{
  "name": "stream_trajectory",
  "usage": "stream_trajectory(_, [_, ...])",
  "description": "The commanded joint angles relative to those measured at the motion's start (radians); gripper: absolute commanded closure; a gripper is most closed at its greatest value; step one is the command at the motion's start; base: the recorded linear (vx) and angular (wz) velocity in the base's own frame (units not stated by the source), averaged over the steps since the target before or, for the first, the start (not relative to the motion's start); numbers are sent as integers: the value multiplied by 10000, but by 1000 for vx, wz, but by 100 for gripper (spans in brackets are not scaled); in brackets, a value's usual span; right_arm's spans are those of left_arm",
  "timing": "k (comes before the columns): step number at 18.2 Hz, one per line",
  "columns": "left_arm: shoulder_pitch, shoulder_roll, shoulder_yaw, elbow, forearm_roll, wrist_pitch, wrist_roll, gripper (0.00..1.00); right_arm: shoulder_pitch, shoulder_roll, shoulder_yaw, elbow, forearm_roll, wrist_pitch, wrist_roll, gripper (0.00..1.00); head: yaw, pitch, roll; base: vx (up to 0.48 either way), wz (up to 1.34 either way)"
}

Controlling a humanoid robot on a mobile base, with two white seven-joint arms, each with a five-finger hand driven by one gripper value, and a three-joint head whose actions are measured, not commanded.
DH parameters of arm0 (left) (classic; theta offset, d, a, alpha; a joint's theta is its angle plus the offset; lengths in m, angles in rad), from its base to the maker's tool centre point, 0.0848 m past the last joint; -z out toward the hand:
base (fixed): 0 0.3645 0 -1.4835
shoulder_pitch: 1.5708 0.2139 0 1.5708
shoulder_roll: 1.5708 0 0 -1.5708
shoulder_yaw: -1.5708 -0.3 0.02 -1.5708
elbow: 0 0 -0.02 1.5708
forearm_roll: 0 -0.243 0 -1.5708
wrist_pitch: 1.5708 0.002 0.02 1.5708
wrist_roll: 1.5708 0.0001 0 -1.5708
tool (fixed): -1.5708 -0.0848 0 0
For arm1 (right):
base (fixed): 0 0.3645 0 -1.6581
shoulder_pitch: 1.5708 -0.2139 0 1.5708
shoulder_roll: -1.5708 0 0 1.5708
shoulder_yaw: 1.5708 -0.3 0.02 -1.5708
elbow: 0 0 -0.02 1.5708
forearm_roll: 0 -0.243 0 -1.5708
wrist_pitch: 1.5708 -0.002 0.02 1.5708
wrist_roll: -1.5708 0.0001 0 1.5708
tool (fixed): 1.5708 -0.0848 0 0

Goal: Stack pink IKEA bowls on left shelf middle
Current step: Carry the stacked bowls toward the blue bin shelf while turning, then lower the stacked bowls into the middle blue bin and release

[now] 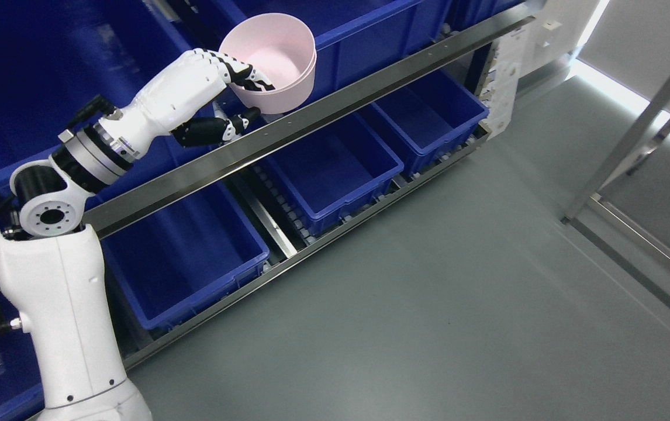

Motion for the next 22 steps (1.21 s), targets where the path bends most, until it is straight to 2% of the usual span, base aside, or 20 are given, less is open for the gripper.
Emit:
stream_trajectory(1, [-752,1081,58,889,-795,13,88,97,290,-175,-107,-337,0,8,3,0,0,0,0,-73,466])
stream_trajectory(4, [-1456,1834,135,2375,-825,13,226,97,290,-175,-107,-337,0,8,3,0,0,0,0,-62,485])
stream_trajectory(8, [-2377,1852,-33,4003,-1759,13,395,97,290,-175,-107,-337,0,-8,3,0,0,0,0,-14,492])
stream_trajectory(15, [-2669,1682,-1230,4467,-1991,13,1040,97,290,-175,-107,-337,0,7,3,0,0,0,0,-3,259])
stream_trajectory(22, [-3251,1866,-1981,5784,-2420,13,1346,96,290,-175,-107,-337,0,8,3,0,0,0,0,17,-6])
